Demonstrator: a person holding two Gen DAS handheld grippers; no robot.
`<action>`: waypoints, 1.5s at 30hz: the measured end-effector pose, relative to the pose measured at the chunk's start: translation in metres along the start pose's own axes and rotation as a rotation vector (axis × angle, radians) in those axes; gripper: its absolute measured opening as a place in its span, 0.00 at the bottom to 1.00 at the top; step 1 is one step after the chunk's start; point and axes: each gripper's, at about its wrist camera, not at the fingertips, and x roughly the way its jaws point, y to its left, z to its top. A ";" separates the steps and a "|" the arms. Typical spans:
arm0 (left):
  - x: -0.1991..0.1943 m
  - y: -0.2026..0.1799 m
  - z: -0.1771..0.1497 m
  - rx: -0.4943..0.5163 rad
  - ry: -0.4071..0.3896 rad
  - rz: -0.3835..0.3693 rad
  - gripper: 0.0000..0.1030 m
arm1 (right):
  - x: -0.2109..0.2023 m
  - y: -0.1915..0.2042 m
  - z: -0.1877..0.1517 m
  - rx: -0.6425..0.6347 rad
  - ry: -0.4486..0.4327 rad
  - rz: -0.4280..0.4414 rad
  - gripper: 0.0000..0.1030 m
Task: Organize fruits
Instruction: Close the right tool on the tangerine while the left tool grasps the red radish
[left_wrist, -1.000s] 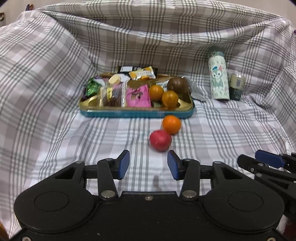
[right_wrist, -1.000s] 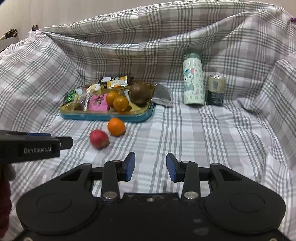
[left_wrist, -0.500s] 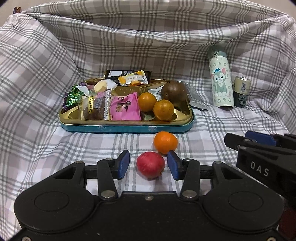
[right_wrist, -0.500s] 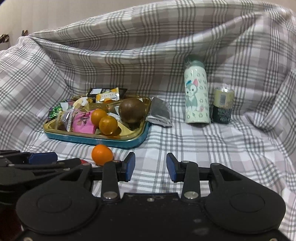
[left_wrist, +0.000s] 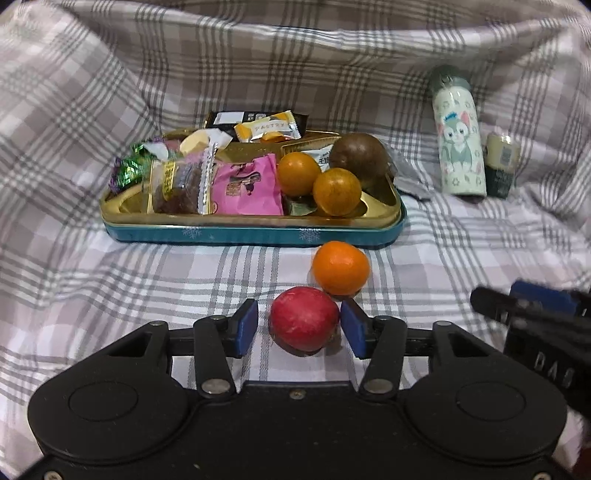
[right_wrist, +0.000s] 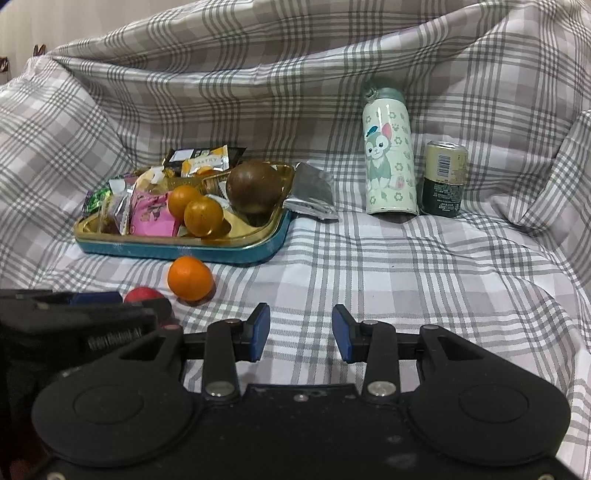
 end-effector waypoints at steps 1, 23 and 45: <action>0.000 0.002 0.000 -0.009 -0.010 -0.009 0.54 | 0.001 0.001 -0.001 -0.007 0.002 -0.003 0.38; -0.016 0.053 0.008 -0.141 -0.049 0.027 0.49 | 0.029 0.056 0.024 -0.100 0.033 0.106 0.39; -0.013 0.076 0.011 -0.246 -0.013 -0.048 0.48 | 0.062 0.066 0.024 -0.059 0.034 0.129 0.39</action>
